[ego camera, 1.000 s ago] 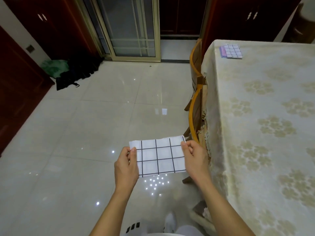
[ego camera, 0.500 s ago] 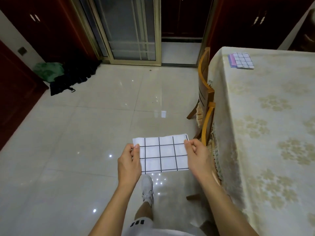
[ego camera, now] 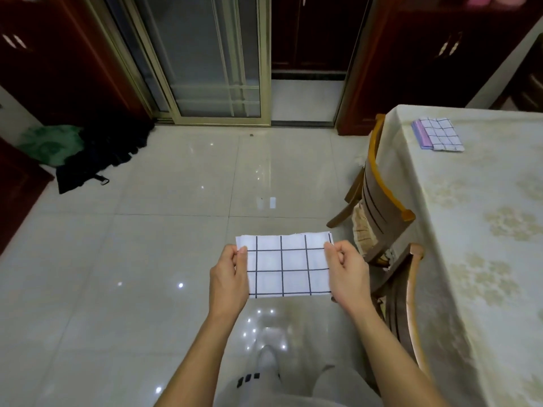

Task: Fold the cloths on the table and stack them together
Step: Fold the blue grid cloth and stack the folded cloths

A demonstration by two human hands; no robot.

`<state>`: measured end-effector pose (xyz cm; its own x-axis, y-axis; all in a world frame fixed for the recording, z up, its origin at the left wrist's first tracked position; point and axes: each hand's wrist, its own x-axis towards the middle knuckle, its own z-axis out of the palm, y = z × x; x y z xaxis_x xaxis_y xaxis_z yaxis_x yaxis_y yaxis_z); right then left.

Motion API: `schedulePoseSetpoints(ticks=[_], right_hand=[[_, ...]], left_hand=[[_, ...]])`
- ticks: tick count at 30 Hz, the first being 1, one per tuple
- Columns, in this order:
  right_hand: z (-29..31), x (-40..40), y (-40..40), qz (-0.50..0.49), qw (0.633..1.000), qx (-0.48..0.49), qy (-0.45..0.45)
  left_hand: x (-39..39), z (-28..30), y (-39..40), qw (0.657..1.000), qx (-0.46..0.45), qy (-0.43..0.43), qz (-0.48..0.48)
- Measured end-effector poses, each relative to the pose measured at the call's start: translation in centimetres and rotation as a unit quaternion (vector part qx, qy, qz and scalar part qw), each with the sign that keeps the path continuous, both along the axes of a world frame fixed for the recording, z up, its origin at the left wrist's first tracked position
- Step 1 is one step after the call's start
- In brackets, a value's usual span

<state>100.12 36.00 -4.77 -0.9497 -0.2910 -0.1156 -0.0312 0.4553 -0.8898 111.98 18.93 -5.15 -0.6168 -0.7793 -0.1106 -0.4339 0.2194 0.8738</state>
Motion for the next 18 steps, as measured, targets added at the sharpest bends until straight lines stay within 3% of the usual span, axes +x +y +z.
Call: schedulePoseSetpoints(ticks=[11,18], right_hand=[[-0.9,-7.7,-5.2,-0.012,1.0,0.013,0.019],[-2.1,-16.8,-8.2,-0.004,1.0,-0.007,0.007]], left_hand=[[-8.4,-1.2,-5.7,0.999,0.02,0.015,-0.029],[-17.3,-1.3,-8.7,1.0,0.002,-0.005,-0.019]])
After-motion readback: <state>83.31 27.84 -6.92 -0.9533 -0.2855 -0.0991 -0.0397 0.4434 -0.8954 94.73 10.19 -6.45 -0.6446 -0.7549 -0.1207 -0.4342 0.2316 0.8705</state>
